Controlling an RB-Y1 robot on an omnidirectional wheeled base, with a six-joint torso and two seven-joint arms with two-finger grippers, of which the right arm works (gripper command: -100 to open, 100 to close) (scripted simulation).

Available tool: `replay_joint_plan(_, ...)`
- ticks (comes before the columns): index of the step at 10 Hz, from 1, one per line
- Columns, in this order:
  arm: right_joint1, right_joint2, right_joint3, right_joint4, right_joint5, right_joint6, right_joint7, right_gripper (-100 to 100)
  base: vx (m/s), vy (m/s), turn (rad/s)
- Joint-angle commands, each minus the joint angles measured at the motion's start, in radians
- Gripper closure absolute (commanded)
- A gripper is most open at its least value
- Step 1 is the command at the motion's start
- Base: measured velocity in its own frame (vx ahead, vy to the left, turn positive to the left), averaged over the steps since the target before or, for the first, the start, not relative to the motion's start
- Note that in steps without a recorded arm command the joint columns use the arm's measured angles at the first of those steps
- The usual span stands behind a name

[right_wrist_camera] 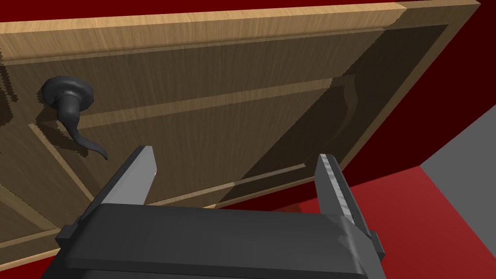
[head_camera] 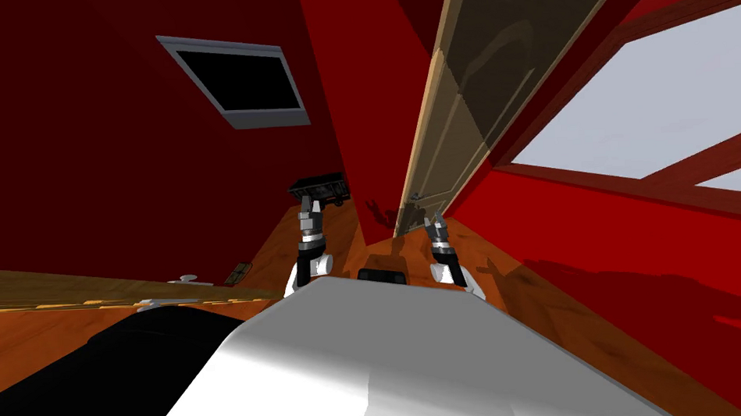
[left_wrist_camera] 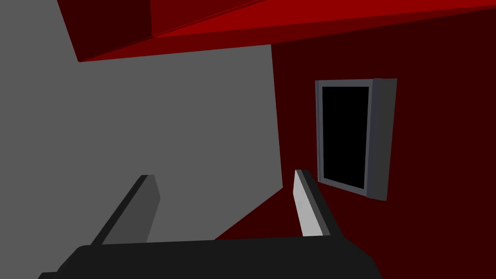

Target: Pull the door open

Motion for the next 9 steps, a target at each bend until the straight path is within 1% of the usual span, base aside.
replay_joint_plan(1,-0.010,-0.005,0.002,0.031,0.000,-0.009,-0.002,-100,0.051,-0.079,0.043)
replay_joint_plan(2,-0.021,-0.015,0.004,0.064,-0.001,-0.016,-0.005,-100,0.047,-0.066,0.075)
replay_joint_plan(3,-0.033,-0.025,0.006,0.090,-0.002,-0.022,-0.009,-100,0.051,-0.084,0.170)
replay_joint_plan(5,-0.055,-0.046,0.010,0.156,-0.005,-0.034,-0.016,-100,0.066,-0.109,0.138)
replay_joint_plan(6,-0.055,-0.046,0.010,0.164,-0.005,-0.034,-0.016,-100,0.052,-0.091,0.055)
replay_joint_plan(7,-0.067,-0.056,0.012,0.197,-0.006,-0.040,-0.020,-100,0.026,-0.079,0.076)
replay_joint_plan(9,-0.089,-0.076,0.016,0.259,-0.008,-0.052,-0.027,-100,0.038,-0.103,0.157)
